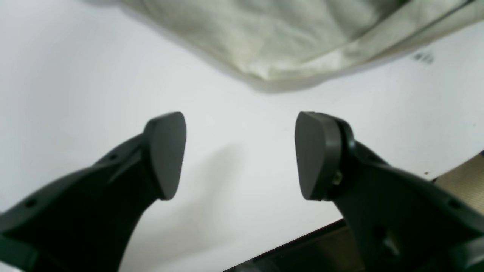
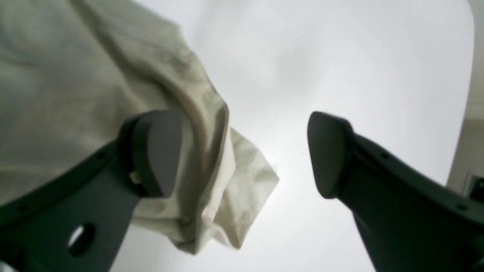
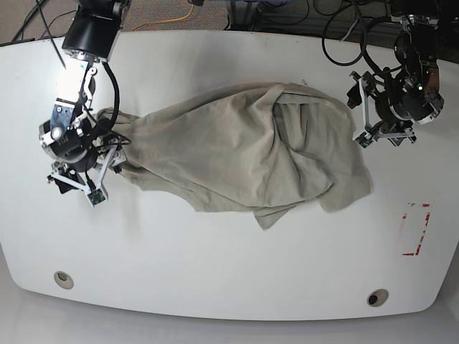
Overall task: Layout the t-shirt on the table in an organized manner, then fold the t-shirt properly
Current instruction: 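Lower the shirt onto the table and open both grippers, then grasp opposite edges of the beige shirt with both grippers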
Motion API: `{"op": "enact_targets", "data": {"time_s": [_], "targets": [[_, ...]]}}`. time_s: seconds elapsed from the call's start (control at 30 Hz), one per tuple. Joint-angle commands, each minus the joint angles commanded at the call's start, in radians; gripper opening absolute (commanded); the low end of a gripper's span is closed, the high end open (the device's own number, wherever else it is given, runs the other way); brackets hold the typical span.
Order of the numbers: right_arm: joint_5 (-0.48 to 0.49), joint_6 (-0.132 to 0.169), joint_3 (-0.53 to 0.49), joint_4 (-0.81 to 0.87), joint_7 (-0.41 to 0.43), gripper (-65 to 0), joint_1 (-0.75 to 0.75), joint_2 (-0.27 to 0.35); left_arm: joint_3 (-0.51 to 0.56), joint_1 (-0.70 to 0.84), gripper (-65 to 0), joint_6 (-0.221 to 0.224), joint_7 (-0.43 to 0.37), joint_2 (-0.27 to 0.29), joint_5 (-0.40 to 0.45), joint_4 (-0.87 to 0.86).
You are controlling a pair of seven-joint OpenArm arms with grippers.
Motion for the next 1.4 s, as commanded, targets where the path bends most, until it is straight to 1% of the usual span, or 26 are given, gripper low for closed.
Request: {"op": "enact_targets", "data": {"time_s": [0.03,0.07,0.1,0.13,0.33,0.43,0.57,0.7,0.9,1.03,1.17,1.27,1.4], "targets": [[0.000,0.003,0.000,-0.040,0.015,-14.9,0.029,0.000,0.000,-0.003,-23.5,0.000,0.000,0.000,0.000,0.000],[0.000,0.011,0.000,-0.074,0.031,-14.9,0.046,0.000,0.000,-0.003,-23.5,0.000,0.000,0.000,0.002,0.000],[0.000,0.025,0.000,-0.109,0.049,-14.9,0.060,-0.002,0.000,-0.003,-23.5,0.000,-0.002,0.000,0.002,0.000],[0.000,0.028,0.000,-0.158,0.072,-14.9,0.081,-0.002,0.000,-0.003,-23.5,0.000,-0.002,0.000,0.002,0.000],[0.000,0.028,0.000,-0.397,0.137,-15.1,0.186,-0.002,0.002,-0.003,-23.5,0.000,-0.005,0.002,0.000,-0.002],[0.000,0.028,0.000,-0.463,0.157,-15.1,0.204,0.002,0.002,-0.003,-23.5,0.000,-0.005,0.002,0.000,-0.003],[0.000,0.028,-0.003,-0.537,0.207,-15.1,0.207,0.000,0.002,-0.003,-23.5,0.000,-0.005,0.002,0.002,-0.003],[0.000,0.028,-0.003,-0.594,0.236,-15.1,0.207,0.000,0.002,-0.003,-23.5,0.000,-0.006,0.002,0.002,-0.003],[0.000,0.028,-0.005,-0.603,0.238,-15.1,0.186,-0.009,0.002,-0.003,-23.5,0.000,-0.006,0.003,0.002,-0.005],[0.000,0.028,-0.006,-0.601,0.236,-15.1,0.170,-0.037,0.002,-0.008,-23.5,0.000,-0.006,0.003,0.000,-0.006],[0.000,0.028,-0.006,-0.601,0.235,-15.2,0.170,-0.040,0.002,-0.021,-23.5,0.000,-0.006,0.003,0.000,-0.006],[0.000,0.028,-0.006,-0.601,0.235,-15.4,0.169,-0.041,0.002,-0.025,-23.5,0.000,-0.006,0.021,0.006,-0.006],[0.000,0.028,-0.006,-0.601,0.236,-15.5,0.152,-0.043,0.002,-0.025,-23.5,0.000,-0.006,0.029,0.006,-0.008]]}}
